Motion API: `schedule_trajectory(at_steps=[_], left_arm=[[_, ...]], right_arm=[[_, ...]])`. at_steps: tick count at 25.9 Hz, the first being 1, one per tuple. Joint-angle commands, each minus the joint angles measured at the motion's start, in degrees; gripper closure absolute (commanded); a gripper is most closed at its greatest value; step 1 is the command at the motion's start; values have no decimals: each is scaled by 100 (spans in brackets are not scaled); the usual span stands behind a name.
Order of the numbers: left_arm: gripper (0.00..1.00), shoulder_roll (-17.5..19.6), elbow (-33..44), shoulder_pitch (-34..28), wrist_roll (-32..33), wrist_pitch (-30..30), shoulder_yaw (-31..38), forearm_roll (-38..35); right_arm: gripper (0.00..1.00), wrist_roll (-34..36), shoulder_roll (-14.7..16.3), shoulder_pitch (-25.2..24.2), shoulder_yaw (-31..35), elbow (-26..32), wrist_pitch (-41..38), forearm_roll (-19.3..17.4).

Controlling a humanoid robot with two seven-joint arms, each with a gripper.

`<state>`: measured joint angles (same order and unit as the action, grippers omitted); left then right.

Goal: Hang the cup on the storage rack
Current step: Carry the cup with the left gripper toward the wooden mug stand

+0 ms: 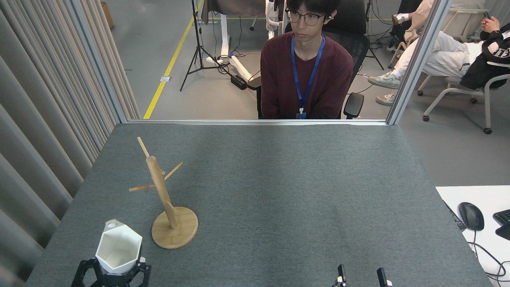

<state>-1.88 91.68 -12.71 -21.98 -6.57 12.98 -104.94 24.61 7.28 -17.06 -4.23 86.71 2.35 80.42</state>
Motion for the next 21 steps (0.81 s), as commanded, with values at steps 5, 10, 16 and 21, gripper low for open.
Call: schedule_trajectory(at_steps=[5,10,16,21], left_arm=[[49,12,-273,445,-52,68,354,-897],[49,-58,-511,1017,-43,156,363,-1565],[49,-49,-660,1280,-17,174,407,-1583],[49,-75,-660,1263,-17,183,434,-1591]], right_arm=[[1,0,-16,1,-25,13,-7,9],[1,0,-16,-8,-25,13,-7,9],[1,0,-16,9,-25,13,-7,9],[1,0,-16,9,-25,13,-7,9]])
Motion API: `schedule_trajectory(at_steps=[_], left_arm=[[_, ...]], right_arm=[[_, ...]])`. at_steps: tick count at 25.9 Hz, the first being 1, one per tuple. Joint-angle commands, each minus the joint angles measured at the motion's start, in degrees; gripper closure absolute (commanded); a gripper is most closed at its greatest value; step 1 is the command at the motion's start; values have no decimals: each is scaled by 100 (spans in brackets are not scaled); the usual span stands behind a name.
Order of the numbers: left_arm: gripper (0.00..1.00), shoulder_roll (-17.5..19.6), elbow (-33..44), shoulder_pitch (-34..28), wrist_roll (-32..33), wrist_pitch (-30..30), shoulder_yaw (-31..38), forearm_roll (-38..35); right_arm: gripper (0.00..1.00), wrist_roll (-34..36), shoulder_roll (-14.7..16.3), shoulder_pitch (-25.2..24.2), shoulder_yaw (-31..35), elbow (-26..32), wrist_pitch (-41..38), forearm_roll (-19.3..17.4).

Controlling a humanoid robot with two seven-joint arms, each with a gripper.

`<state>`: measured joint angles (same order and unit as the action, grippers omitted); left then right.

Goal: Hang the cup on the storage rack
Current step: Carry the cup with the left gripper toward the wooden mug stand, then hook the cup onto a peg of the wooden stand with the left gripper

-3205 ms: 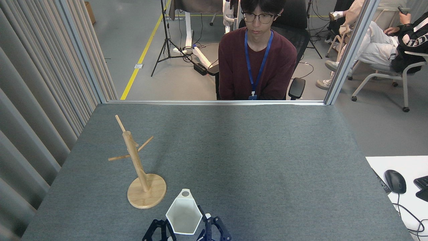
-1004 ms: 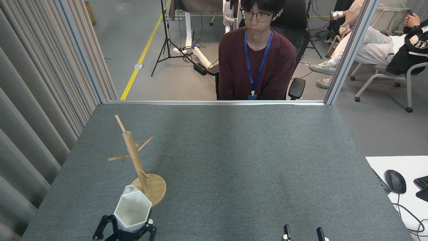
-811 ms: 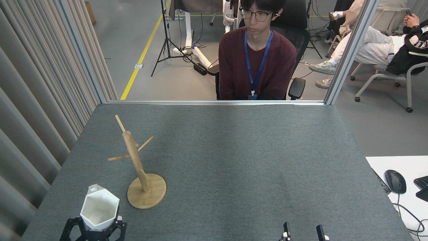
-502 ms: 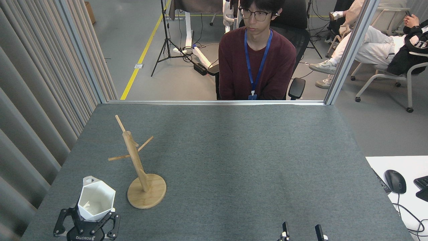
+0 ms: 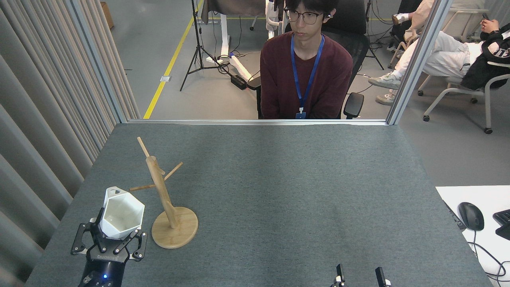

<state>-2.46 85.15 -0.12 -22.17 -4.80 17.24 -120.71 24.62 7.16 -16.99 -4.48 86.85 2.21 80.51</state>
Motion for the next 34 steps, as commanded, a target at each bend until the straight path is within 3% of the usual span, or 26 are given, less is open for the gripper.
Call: schedule_trajectory(at_steps=[1,10,23,25,30,34], left_arm=[[49,-70,-7,3,-7,6,7,-67],[49,-325,-235,284,-15,14,-19,-348],[47,-325,-569,495,-59,14,-55,-392],[41,-334,-578,495,-59,14,-81,-392],[39,-334,-578,495,-59,14,-274,-392],[31,-334,-578,504,-59,14,-371,-392]], right_arm=[[1,-1,-5,-6,0,7,7,0],[1,8,4,-6,0,-2,-1,0],[1,34,-5,-6,0,-2,-1,0],[1,43,-5,-6,0,-2,-1,0],[1,43,4,-6,0,-2,-1,9],[1,52,4,-6,9,-2,-1,0]])
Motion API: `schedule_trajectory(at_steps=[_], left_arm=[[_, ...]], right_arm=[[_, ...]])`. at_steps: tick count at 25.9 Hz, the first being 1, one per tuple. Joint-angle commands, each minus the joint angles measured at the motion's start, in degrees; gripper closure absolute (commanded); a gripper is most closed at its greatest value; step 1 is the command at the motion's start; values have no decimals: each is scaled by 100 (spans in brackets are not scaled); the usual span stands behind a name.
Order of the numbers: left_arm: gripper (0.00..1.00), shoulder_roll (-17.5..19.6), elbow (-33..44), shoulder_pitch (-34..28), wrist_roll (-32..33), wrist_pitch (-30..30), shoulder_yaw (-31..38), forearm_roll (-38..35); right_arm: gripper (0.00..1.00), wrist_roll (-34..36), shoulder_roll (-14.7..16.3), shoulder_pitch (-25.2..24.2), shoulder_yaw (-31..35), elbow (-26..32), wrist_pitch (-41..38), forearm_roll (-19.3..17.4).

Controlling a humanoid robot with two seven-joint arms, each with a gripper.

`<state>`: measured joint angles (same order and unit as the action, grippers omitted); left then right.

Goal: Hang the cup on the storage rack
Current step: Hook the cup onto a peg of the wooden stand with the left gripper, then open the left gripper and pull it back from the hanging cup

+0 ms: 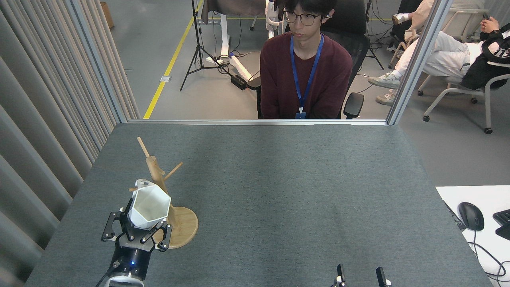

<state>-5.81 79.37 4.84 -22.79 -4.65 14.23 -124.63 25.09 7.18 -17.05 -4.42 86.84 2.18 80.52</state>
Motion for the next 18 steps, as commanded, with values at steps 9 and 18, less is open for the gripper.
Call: schedule_trajectory(at_steps=[9,18], left_arm=[[1,1,17,-27,2,0,-61,53],[1,10,79,-291,2,-9,-52,97]], right_arm=[[1,75,-6,0,3,9,-7,-1],[1,75,-6,0,3,26,-7,-1]])
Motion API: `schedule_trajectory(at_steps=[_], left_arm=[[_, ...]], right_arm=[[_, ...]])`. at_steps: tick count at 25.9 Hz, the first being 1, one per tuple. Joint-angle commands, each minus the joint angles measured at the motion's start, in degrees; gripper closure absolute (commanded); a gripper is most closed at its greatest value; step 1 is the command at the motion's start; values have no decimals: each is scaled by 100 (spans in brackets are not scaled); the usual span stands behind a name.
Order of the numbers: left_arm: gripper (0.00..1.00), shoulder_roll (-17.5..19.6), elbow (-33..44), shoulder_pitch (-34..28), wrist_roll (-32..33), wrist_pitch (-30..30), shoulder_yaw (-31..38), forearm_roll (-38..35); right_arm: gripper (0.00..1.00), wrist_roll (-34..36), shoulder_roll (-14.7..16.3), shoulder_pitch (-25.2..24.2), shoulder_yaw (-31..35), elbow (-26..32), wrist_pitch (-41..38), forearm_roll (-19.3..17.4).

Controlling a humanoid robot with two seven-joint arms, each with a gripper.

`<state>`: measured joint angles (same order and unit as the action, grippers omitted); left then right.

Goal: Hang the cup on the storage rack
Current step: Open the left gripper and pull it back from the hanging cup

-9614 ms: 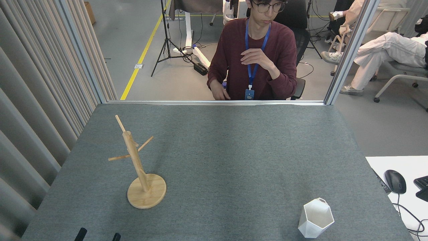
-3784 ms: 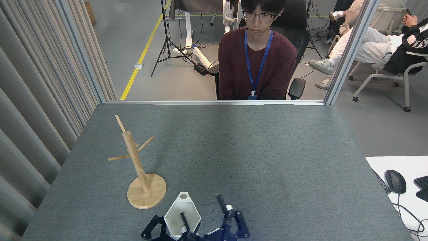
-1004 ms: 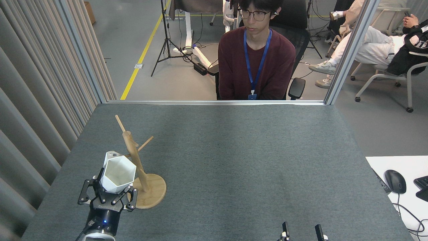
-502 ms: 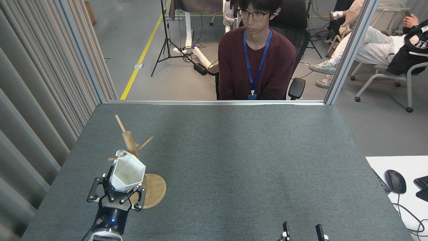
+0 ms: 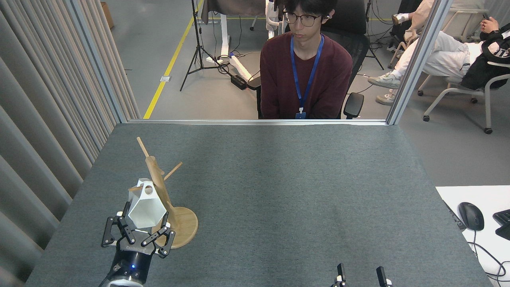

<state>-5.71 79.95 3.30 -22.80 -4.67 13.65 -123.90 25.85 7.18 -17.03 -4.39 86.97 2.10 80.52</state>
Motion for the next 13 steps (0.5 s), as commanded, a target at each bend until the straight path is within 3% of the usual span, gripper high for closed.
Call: schedule_trajectory(at_steps=[1,4,10,13], left_arm=[[1,17,12,-207,-5,-7,33,41],[1,53,12,-470,-5,-7,68,111],[1,176,345,-1077,-5,-156,165,999],[1,351,811,-1508,4,-877,200,1869]], right_arm=[[1,-1,-6,-2,0,13,1,-1],[1,-1,3,-2,0,13,-16,8],[1,-1,38,-11,26,40,-104,-1],[1,-19,47,-72,26,137,-95,-1]])
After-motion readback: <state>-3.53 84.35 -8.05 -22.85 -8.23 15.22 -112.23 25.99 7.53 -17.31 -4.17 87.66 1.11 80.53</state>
